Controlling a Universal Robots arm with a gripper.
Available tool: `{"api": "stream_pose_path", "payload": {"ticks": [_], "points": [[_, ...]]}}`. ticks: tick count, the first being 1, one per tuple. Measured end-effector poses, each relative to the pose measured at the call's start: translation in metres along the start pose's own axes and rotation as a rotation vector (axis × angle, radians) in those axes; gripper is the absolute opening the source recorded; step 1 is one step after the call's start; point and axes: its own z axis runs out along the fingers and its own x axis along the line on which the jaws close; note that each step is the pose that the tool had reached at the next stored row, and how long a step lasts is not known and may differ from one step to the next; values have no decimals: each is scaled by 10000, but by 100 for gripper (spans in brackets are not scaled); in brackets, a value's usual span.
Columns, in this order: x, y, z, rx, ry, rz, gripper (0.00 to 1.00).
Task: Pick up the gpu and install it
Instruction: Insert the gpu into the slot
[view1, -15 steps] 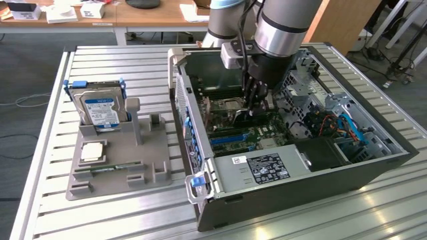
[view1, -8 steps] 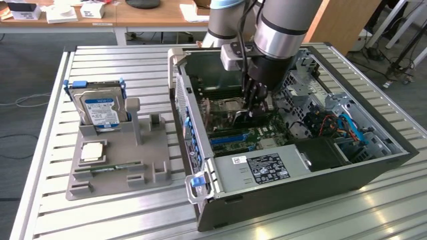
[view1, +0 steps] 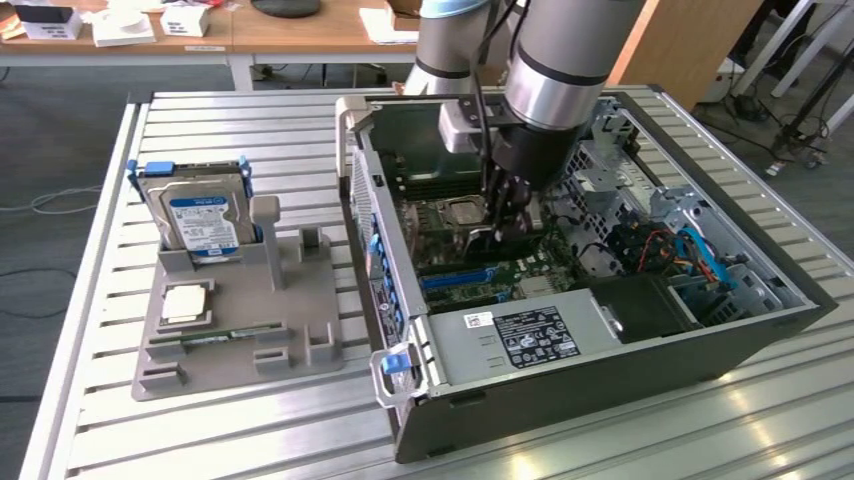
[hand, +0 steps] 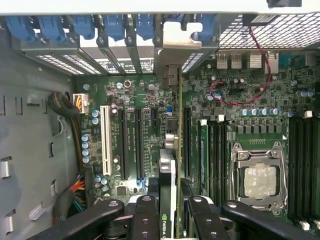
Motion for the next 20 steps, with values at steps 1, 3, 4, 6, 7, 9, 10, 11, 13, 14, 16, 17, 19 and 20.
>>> {"api": "stream_pose_path", "payload": {"ticks": [1,3,4,6,7,9,10,11,13,14,16,17,19,20], "points": [[0,0,11,0,0,0,27],[1,0,16,0,2,0,27],[1,0,16,0,1,0,27],[1,0,17,-1,2,0,27],[1,1,23,2,-2,0,27],[1,7,33,1,-1,1,27],[1,8,34,0,1,0,27],[1,8,34,-1,2,0,27],[1,8,34,0,2,0,27],[1,8,35,0,1,0,27],[2,18,40,2,-3,3,27],[2,20,40,2,-1,1,27],[2,19,40,2,0,0,27],[2,19,40,2,-1,0,27]]}}
